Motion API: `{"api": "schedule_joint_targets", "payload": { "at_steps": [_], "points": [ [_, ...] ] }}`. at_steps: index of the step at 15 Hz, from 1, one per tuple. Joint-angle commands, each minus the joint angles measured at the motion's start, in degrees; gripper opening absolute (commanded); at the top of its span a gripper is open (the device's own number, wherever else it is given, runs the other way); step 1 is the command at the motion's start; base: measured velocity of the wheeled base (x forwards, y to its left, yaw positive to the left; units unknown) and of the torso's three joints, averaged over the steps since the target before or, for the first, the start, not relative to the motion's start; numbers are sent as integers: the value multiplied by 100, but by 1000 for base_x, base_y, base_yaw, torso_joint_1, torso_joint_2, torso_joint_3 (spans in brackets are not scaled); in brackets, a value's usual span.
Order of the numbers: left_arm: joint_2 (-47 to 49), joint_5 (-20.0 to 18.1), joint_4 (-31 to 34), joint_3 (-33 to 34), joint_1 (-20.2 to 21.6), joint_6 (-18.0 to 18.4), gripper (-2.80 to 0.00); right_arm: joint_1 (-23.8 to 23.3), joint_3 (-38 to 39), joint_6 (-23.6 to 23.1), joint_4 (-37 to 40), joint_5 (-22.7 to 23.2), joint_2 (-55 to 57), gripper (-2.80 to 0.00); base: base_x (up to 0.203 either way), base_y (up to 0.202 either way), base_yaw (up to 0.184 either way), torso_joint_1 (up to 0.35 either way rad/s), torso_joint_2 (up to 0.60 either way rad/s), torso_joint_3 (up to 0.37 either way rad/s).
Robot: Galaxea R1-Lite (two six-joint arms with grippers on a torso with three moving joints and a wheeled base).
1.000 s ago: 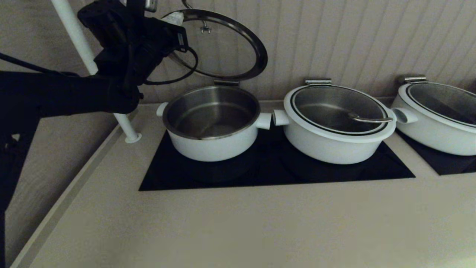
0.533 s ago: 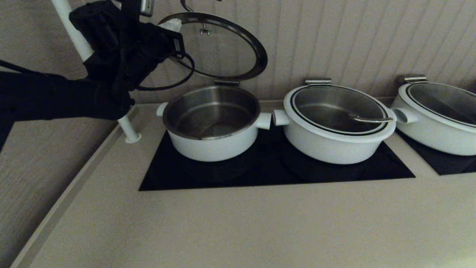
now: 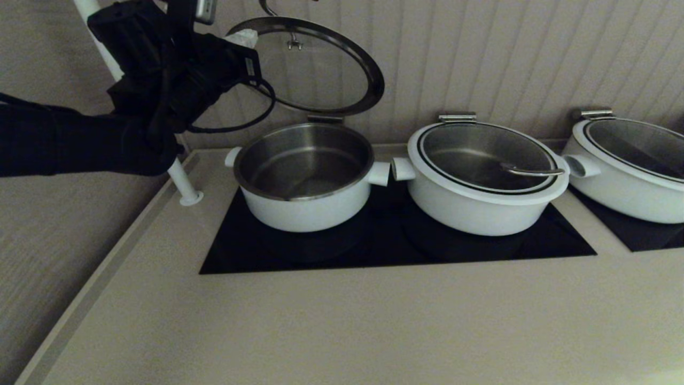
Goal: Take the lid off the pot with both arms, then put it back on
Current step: Close the pot lid
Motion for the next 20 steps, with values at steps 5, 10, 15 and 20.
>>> {"api": "schedule_joint_targets", "payload": {
  "at_steps": [5, 10, 15, 20],
  "points": [
    [-398, -8, 9, 397, 93, 18, -280, 1, 0, 1, -7, 4, -2, -280, 0, 0, 0, 0, 0, 0],
    [-485, -54, 802, -30, 142, 28, -280, 8, 0, 1, 2, 4, -2, -280, 0, 0, 0, 0, 0, 0],
    [-420, -454, 1759, -900, 142, 39, -280, 1, 0, -2, 2, 4, -2, -280, 0, 0, 0, 0, 0, 0],
    [-64, -547, 2392, -2050, 142, 165, -280, 1, 0, 1, 2, 4, -2, -280, 0, 0, 0, 0, 0, 0]
  ]
}}
